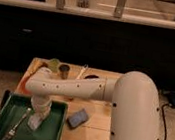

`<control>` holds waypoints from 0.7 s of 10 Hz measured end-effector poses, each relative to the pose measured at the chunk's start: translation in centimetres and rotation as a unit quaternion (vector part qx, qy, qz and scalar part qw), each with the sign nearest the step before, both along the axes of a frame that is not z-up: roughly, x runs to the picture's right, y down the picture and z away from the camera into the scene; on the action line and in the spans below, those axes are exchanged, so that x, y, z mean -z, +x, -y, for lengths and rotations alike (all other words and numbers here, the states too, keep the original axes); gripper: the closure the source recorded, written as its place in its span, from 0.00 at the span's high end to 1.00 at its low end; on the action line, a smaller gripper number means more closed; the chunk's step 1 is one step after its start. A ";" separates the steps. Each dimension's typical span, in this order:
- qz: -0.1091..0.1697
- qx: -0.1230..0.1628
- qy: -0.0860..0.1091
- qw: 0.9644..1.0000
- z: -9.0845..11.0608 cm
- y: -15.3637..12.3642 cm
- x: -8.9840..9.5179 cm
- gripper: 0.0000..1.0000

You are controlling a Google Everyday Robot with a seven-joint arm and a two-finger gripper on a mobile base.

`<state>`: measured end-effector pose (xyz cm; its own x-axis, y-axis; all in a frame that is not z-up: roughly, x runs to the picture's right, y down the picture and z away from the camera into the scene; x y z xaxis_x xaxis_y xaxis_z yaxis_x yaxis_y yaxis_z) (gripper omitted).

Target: Wipe tray with towel

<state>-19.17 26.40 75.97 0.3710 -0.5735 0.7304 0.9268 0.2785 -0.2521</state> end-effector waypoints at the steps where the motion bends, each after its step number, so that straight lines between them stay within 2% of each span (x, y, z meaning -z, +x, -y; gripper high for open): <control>1: 0.001 0.001 0.000 1.000 0.1 0.2 -0.1 0.02; 7: 0.012 0.009 -0.004 1.000 0.4 0.8 -0.3 0.02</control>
